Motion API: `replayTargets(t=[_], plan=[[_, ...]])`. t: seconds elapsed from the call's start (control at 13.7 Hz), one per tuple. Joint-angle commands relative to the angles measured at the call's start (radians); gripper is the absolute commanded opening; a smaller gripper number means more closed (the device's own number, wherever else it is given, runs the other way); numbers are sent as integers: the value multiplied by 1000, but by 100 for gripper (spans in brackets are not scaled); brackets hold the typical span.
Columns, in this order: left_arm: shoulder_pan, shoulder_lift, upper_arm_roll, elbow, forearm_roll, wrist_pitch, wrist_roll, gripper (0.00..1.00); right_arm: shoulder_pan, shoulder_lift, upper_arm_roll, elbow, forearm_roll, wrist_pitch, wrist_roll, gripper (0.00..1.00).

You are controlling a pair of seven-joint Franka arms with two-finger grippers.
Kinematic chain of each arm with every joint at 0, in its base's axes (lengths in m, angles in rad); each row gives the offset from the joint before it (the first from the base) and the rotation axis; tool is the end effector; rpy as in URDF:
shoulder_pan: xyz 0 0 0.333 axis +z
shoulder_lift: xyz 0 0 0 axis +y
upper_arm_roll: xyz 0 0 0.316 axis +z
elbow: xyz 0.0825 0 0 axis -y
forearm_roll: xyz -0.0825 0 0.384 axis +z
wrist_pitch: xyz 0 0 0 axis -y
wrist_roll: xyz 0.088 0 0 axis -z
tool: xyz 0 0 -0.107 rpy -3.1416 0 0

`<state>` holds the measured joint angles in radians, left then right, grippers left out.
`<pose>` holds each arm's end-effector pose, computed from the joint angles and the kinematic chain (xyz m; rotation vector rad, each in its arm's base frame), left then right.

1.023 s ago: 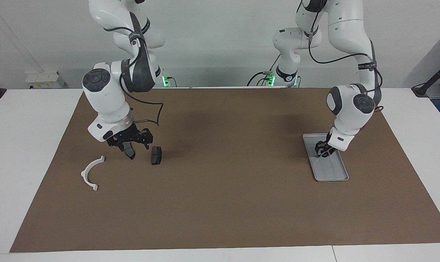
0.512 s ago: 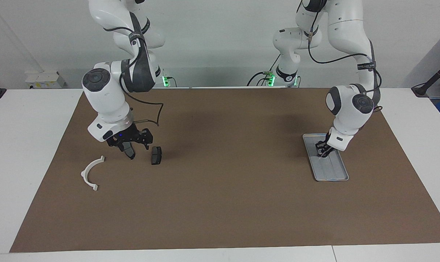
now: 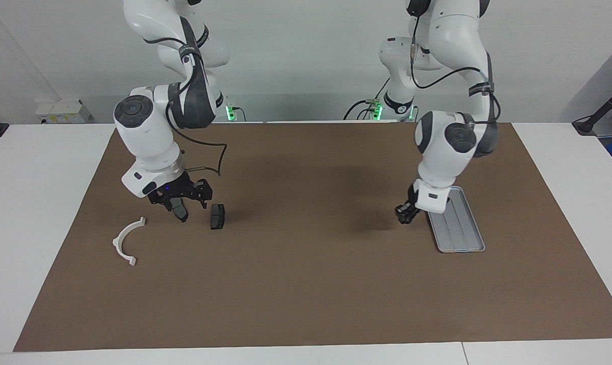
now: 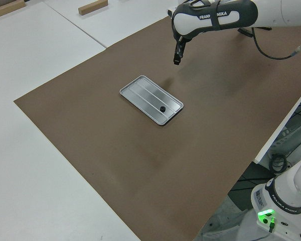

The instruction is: Place bearing gear from tray to pile

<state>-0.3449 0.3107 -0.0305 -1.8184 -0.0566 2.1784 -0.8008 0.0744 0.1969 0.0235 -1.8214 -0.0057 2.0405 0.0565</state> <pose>0.5930 -0.2346 0.3728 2.9870 0.6966 0.0148 0.6121 0.0591 0.4300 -3.1395 -0.0682 -0.0349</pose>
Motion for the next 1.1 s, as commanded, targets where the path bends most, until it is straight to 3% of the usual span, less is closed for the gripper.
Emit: replayTargets(t=[0.0,0.22,0.51,1.02], plan=[[-136,41,23,60,6,-17,-183,2,-5,-11,3,-15,10,15,28,100],[-229,59,21,41,20,24,-281,2,-5,-11,3,-13,10,15,51,100],[-249,67,21,-45,23,125,-293,4,-5,-11,3,-13,10,17,51,100],[-252,82,21,-58,24,144,-298,9,33,-11,3,-12,0,15,141,100]])
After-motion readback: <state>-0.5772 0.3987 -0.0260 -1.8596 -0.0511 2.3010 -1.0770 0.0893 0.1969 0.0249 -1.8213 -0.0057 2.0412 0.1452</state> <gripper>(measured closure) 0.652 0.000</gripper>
